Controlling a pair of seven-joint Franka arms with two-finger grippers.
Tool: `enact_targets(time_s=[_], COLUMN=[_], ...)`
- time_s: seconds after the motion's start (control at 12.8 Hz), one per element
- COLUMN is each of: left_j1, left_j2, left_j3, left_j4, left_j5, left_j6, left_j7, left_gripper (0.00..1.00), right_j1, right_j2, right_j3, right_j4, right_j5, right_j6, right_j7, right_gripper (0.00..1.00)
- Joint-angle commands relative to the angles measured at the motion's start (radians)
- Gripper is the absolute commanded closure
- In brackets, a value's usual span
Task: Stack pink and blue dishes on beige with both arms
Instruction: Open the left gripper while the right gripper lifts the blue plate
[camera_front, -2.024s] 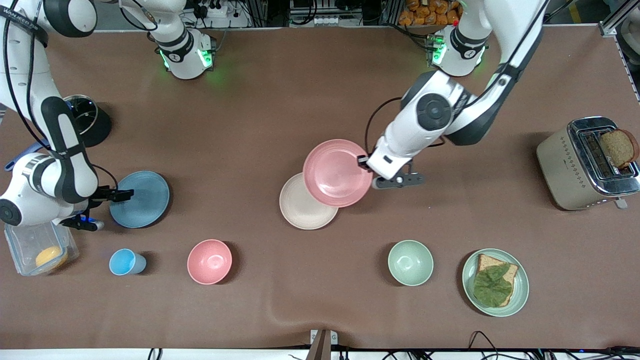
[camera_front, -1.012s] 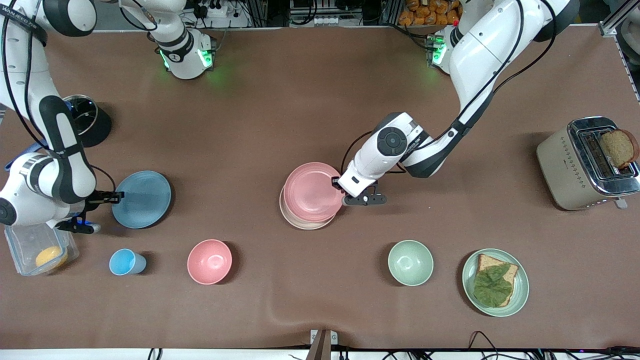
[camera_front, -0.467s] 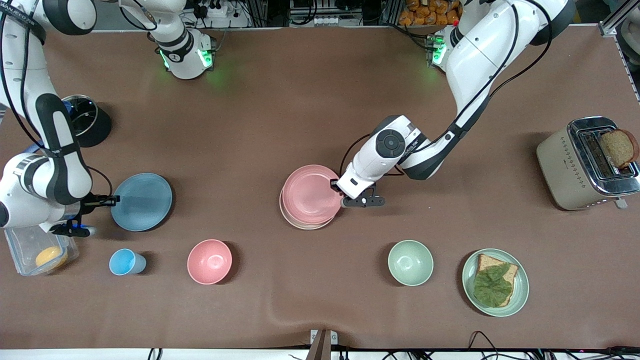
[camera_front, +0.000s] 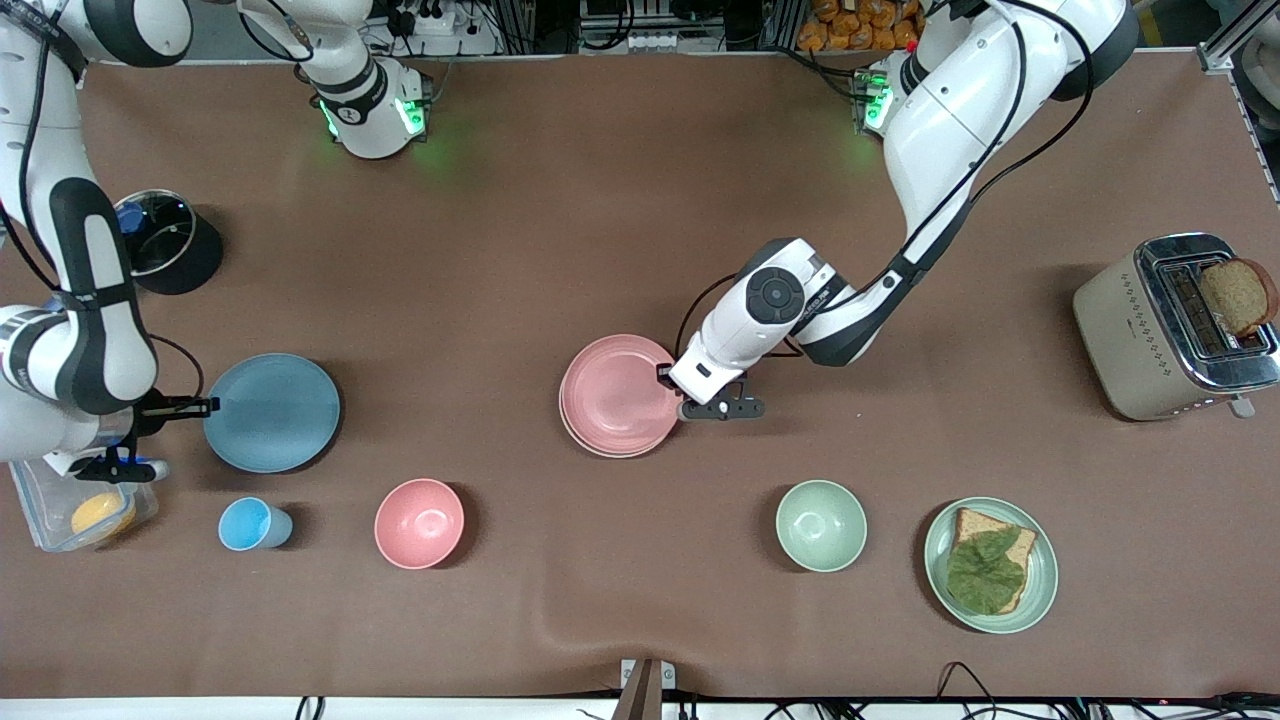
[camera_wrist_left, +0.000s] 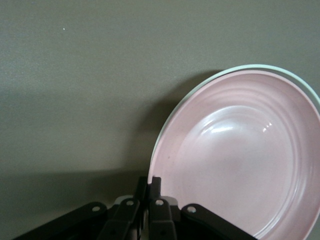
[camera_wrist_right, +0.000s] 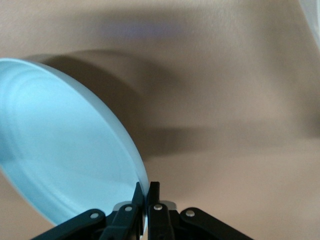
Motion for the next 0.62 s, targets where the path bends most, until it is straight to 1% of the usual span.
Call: enact_targets(time_s=[0.0, 0.08, 0.16, 0.23, 0.31, 0.39, 0.54], left_j1=[-0.02, -0.018, -0.018, -0.008, 0.003, 0.026, 0.063], left_j2=[0.013, 0.011, 0.008, -0.007, -0.036, -0.089, -0.223], left_j3=[0.017, 0.017, 0.017, 0.018, 0.018, 0.018, 0.017], left_j4=[0.025, 0.025, 0.025, 0.025, 0.025, 0.02, 0.026], left_j5=[0.028, 0.028, 0.025, 0.031, 0.035, 0.037, 0.036], left_j6=[0.008, 0.008, 0.008, 0.008, -0.001, -0.033, -0.209], left_j7=[-0.016, -0.016, -0.019, -0.017, -0.02, -0.022, -0.017], left_gripper=[1.0, 0.81, 0.3, 0.0, 0.0, 0.0, 0.0], right_j1=[-0.007, -0.007, -0.007, -0.006, -0.004, -0.004, -0.003], right_j2=[-0.019, -0.021, -0.025, -0.031, -0.036, -0.041, -0.047], right_j3=[0.014, 0.012, 0.012, 0.012, 0.012, 0.012, 0.014], right_j4=[0.045, 0.054, 0.074, 0.09, 0.106, 0.12, 0.125], right_j5=[0.008, 0.03, 0.063, 0.096, 0.122, 0.146, 0.204], right_j6=[-0.097, -0.124, -0.164, -0.217, -0.263, -0.306, -0.353], right_j7=[0.0, 0.0, 0.0, 0.003, 0.007, 0.019, 0.048], right_gripper=[1.0, 1.0, 1.0, 1.0, 1.0, 1.0, 1.0])
